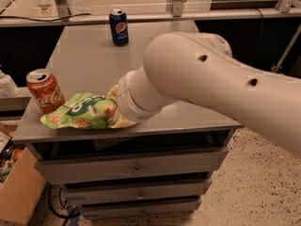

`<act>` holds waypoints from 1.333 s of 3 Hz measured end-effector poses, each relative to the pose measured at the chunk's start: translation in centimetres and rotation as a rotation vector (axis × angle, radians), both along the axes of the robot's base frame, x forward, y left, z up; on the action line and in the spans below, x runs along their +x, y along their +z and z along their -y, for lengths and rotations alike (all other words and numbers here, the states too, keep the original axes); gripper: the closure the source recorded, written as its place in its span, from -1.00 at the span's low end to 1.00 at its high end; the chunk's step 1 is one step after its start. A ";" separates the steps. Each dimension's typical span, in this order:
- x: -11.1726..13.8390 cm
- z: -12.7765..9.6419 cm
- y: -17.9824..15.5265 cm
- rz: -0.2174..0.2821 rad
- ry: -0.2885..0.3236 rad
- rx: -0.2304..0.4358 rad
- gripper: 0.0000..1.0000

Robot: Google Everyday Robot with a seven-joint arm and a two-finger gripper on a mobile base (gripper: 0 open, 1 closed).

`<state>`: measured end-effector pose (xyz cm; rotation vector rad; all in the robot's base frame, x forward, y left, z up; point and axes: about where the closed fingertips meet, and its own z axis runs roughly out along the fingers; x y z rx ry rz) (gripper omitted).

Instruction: Move green rice chip bag near coke can

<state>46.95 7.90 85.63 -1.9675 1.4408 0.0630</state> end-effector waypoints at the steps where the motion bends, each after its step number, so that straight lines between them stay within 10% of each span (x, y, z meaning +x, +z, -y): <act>1: 1.0 -0.4 -0.4 0.012 0.014 -0.008 0.61; 4: 1.6 -0.1 0.2 0.011 0.027 -0.028 -0.76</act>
Offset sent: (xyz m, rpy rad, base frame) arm 0.0257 -0.0064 -0.0048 -0.0335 -0.0289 0.0312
